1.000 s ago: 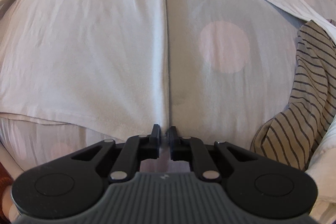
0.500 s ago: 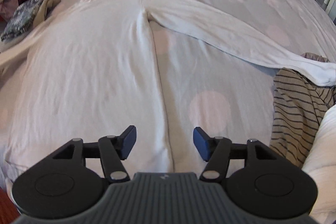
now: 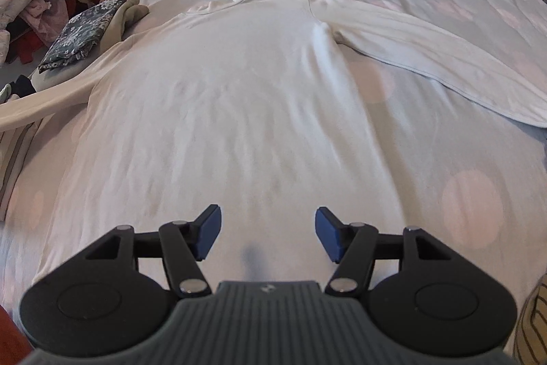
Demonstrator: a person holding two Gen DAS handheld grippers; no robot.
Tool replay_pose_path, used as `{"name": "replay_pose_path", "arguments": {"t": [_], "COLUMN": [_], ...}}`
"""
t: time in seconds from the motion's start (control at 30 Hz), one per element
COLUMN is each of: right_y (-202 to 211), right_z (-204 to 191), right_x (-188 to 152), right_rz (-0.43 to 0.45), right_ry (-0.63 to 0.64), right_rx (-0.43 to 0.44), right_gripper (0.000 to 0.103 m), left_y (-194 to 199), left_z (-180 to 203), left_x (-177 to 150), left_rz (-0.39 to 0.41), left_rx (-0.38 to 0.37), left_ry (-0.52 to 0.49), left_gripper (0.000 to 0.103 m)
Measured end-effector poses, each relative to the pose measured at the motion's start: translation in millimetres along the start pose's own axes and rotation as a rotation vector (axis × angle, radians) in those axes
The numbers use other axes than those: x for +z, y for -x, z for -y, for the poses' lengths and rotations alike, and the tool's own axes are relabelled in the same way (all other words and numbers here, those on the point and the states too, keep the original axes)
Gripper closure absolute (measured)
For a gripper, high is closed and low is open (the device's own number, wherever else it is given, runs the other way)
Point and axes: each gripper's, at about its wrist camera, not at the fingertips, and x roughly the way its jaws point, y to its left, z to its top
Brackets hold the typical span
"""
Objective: Fold clothes
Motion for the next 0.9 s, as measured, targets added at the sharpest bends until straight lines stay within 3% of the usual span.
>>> {"name": "replay_pose_path", "arguments": {"t": [0.2, 0.43, 0.47, 0.57, 0.67, 0.9], "right_y": [-3, -13, -14, -18, -20, -17], "right_z": [-1, 6, 6, 3, 0, 3], "right_x": [-3, -6, -6, -6, -7, -8], "right_rz": [0.087, 0.096, 0.094, 0.087, 0.087, 0.107], "right_ry": [0.002, -0.047, -0.047, -0.034, -0.015, -0.028], "right_rx": [0.013, 0.014, 0.015, 0.02, 0.028, 0.064], "right_gripper": [0.039, 0.039, 0.039, 0.039, 0.039, 0.039], "left_y": [-9, -38, -41, -42, -37, -7], "left_z": [-43, -48, -47, -50, -49, -30], "left_x": [19, 4, 3, 5, 12, 36], "left_rz": [0.069, 0.073, 0.07, 0.064, 0.053, 0.056], "left_rx": [0.154, 0.165, 0.172, 0.163, 0.175, 0.183], "left_ry": [-0.053, -0.139, -0.151, -0.158, -0.183, -0.245], "left_gripper": [0.052, 0.051, 0.054, 0.081, 0.097, 0.103]}}
